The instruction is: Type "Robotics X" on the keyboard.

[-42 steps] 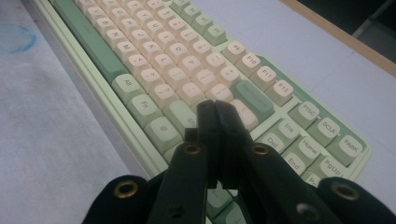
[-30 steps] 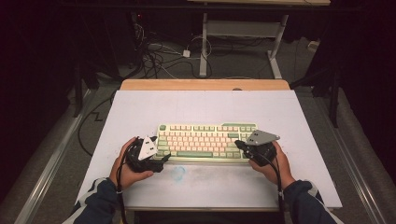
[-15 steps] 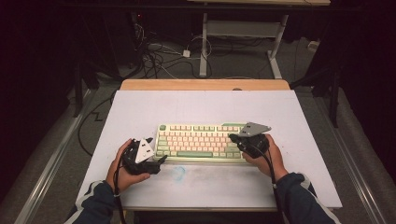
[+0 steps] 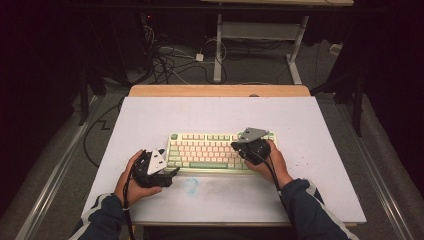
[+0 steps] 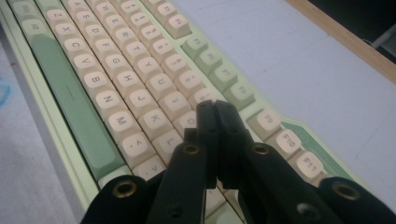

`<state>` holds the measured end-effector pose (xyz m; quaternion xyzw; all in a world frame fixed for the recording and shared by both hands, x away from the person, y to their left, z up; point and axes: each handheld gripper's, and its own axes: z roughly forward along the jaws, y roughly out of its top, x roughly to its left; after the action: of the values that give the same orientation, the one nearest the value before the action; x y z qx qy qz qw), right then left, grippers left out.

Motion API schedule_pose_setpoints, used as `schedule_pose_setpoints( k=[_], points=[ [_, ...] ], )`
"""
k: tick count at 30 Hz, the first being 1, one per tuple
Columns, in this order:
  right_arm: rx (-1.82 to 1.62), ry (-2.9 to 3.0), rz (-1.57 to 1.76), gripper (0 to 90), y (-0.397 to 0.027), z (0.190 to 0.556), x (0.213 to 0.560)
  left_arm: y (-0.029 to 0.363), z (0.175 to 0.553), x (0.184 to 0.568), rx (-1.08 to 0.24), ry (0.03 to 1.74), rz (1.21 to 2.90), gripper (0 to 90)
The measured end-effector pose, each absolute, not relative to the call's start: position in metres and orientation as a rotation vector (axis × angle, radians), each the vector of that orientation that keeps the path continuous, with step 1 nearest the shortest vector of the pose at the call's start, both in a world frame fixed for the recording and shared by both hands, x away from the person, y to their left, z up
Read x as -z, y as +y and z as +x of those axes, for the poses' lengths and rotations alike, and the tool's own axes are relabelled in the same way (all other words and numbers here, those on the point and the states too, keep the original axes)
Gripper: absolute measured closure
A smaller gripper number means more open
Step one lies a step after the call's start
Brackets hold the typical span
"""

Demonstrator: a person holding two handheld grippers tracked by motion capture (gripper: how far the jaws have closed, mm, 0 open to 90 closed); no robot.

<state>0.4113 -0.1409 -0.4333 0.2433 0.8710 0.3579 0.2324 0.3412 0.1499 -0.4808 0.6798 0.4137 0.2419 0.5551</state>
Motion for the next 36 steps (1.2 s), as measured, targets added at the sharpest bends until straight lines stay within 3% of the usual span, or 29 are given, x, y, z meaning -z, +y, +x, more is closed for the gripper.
schedule_pose_setpoints(
  k=[16,36],
  points=[
    [-0.926,2.443,0.650,90.0,-0.119,0.419,0.444,0.148,0.341,0.482,-0.543,0.975,1.632,22.2],
    [-0.965,2.417,0.667,88.8,-0.124,0.418,0.439,0.148,0.341,0.482,-0.543,0.970,1.643,21.7]
  ],
)
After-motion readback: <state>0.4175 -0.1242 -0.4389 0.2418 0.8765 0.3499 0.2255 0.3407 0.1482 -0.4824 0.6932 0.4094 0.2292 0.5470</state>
